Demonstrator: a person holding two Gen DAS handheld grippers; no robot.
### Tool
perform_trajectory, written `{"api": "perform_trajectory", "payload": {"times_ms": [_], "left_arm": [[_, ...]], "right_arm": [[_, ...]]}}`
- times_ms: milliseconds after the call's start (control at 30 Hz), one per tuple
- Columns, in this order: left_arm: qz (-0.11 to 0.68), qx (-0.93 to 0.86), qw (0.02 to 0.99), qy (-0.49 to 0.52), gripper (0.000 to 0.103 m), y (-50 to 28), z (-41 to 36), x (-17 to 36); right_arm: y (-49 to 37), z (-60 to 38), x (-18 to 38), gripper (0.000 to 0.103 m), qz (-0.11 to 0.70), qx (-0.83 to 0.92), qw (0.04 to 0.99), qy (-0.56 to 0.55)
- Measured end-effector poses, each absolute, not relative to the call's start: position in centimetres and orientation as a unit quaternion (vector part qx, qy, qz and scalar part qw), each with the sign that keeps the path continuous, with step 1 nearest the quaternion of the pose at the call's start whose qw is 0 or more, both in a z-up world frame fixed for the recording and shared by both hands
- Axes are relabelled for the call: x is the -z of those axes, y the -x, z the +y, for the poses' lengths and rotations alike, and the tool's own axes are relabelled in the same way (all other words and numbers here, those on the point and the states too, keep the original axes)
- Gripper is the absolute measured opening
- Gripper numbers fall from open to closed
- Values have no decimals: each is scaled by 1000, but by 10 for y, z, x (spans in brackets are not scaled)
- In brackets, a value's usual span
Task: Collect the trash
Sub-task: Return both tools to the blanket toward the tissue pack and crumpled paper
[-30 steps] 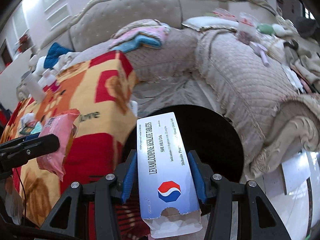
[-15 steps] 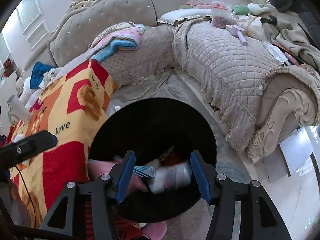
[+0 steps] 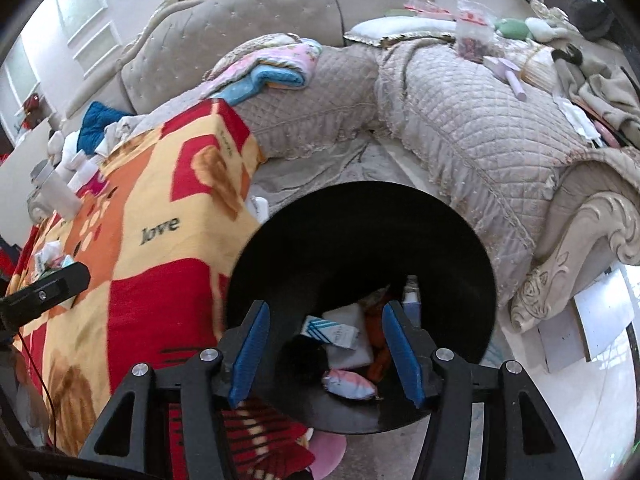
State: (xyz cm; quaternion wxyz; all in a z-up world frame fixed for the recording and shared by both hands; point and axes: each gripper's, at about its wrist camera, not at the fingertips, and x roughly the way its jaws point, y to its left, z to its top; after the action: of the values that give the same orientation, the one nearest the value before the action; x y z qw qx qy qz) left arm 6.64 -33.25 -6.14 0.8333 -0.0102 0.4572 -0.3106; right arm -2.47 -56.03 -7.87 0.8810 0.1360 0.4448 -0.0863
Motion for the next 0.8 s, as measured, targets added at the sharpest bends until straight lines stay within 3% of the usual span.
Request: {"api": "perform_trajectory", "payload": {"times_ms": [133, 800], "left_arm": [[443, 290, 848, -9, 64, -61, -314, 62], [442, 203, 874, -15, 64, -55, -221, 65]], "right_arm": [[23, -540, 73, 62, 441, 74, 886, -121], [-3, -425, 66, 63, 451, -20, 890, -62]]}}
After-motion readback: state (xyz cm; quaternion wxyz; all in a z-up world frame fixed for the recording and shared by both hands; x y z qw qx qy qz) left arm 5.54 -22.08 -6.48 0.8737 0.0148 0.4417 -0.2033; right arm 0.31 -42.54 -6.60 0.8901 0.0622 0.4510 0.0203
